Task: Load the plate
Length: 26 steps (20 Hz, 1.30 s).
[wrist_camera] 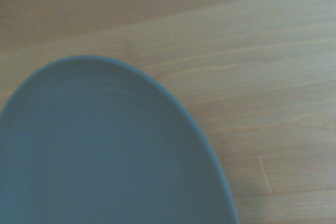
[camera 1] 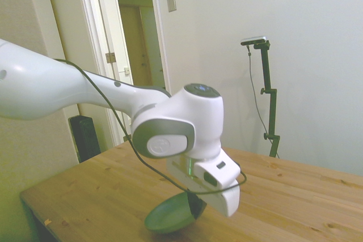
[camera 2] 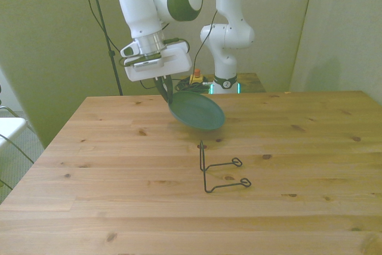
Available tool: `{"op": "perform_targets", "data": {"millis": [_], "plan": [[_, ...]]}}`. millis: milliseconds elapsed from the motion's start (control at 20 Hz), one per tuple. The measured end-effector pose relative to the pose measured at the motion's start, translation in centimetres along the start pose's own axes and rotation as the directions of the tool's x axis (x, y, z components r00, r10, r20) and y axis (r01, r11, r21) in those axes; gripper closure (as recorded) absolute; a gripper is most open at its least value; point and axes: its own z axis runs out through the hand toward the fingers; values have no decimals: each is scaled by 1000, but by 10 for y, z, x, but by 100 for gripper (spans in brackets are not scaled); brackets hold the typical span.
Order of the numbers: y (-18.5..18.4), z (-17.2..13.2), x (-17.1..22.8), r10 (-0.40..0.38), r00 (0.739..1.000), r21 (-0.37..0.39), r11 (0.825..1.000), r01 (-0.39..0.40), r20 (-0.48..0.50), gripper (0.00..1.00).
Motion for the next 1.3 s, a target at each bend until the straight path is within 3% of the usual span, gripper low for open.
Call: {"op": "perform_targets", "data": {"millis": [350, 600, 950, 1300], "plan": [[-58, -69, -22, -15, 994, -58, 998, 9, -111, 100], [-106, -100, -34, -50, 966, -149, 989, 12, -254, 100], [-178, -89, -43, -124, 895, -247, 969, 16, -429, 100], [-234, -65, -61, -177, 836, -305, 952, 13, -519, 100]]}}
